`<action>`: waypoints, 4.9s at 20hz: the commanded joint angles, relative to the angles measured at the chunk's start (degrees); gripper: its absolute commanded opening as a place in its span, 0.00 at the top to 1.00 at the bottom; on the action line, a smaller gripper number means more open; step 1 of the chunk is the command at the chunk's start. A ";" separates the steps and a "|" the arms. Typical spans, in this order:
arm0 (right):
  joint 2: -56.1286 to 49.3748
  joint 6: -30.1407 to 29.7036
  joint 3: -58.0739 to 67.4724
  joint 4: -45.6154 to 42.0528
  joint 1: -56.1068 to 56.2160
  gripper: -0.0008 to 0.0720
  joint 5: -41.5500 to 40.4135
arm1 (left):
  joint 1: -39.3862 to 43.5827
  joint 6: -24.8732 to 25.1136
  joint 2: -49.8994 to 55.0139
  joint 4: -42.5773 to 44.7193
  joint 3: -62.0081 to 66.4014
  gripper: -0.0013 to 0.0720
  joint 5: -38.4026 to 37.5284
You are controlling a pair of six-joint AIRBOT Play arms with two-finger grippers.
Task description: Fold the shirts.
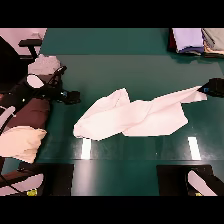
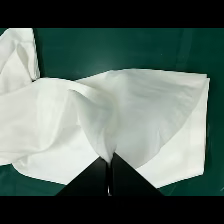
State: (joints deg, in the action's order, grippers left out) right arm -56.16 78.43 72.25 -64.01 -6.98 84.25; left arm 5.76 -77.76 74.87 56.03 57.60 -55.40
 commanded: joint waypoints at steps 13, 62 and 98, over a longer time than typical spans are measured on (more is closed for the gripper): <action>-0.02 0.00 -0.20 0.00 0.00 0.97 -0.26 | 1.20 4.63 9.18 -6.75 -0.07 0.09 -3.34; -31.04 6.99 26.95 -4.98 3.76 0.79 0.81 | 5.66 -9.51 11.91 21.53 33.53 0.16 -8.09; -0.63 2.25 -22.82 -12.76 -17.81 0.20 4.24 | 6.69 -7.78 -19.52 10.21 -13.55 0.95 -5.31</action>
State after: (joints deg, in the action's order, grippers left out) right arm -59.55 80.77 56.45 -70.11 -18.92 87.90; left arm 12.36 -83.99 59.29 62.63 41.69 -59.42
